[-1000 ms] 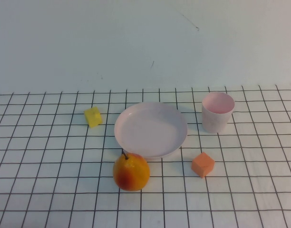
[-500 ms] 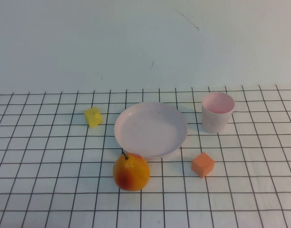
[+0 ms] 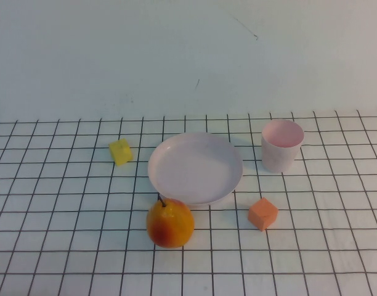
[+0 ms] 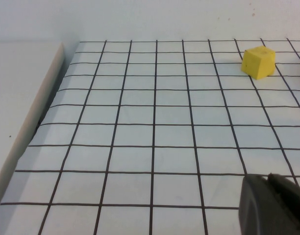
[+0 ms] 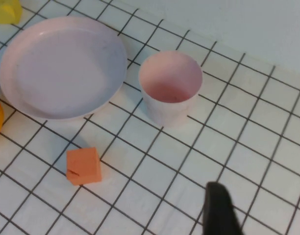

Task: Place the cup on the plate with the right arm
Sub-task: Pick up the cup from the table

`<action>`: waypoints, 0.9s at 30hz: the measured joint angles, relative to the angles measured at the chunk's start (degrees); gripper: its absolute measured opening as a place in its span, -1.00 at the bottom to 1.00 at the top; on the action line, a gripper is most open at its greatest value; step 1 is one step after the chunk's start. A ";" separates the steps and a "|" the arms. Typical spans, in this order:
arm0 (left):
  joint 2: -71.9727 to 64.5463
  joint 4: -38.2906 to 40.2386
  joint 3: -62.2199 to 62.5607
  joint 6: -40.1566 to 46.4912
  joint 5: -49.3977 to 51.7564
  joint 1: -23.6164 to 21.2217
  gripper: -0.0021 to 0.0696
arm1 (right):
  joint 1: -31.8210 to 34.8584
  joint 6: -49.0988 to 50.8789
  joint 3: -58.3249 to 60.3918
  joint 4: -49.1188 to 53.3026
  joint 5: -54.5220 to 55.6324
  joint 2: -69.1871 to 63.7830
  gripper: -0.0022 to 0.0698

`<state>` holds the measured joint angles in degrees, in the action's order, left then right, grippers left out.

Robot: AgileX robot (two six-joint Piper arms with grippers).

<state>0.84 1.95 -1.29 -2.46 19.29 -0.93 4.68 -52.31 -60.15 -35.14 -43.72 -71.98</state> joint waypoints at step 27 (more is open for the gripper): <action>0.00 0.00 0.00 0.00 0.00 0.00 -0.95 | -12.21 11.45 -52.44 15.23 -12.78 -54.15 0.32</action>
<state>0.84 1.95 -1.29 -2.46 19.29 -0.93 -7.53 -40.86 -112.59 -19.91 -56.49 -126.13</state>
